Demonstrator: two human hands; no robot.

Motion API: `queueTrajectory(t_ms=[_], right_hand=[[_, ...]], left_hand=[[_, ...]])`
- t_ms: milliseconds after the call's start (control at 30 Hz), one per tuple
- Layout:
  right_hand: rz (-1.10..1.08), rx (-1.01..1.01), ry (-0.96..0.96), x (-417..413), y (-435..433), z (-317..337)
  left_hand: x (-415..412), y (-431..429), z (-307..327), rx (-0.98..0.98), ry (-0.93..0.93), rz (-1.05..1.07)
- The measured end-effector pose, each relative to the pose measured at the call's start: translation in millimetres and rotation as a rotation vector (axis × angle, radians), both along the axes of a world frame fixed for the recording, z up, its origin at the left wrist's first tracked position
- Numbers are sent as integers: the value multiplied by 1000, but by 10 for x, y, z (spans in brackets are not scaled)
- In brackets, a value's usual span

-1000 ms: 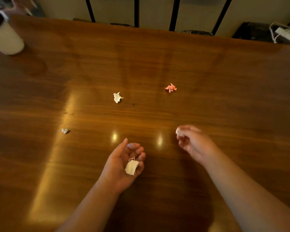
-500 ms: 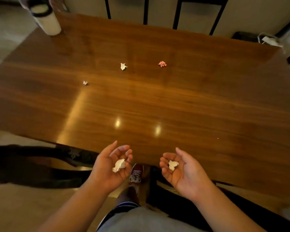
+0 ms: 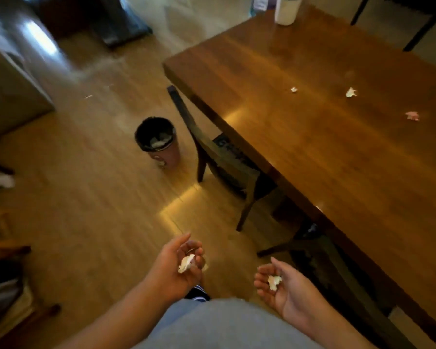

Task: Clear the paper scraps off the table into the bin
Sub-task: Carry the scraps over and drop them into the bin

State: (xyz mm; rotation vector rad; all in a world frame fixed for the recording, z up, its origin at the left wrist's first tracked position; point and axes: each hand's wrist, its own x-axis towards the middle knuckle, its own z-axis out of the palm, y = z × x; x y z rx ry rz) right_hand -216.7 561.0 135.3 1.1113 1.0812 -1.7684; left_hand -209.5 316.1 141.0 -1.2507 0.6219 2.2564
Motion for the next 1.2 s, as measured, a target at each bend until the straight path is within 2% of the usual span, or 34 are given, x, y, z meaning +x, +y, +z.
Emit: queueTrajectory(t_ms=[167, 367, 500, 633, 867, 1200], right_hand=[[280, 1, 66, -300, -1095, -113], [580, 8, 202, -614, -2959, -118], [644, -17, 198, -797, -4164, -109], [675, -6, 209, -993, -4906, -147], [628, 98, 189, -1548, -5318, -310], [561, 225, 99, -3000, -5760, -755]], left_hand=[[551, -992, -145, -82, -68, 283], [1131, -2364, -331, -91, -127, 551], [1328, -3261, -417, -104, -154, 610], [1321, -3986, -425, -118, -135, 611], [601, -4863, -444, -78, -57, 616], [-1524, -6026, -371, -122, 97, 495]])
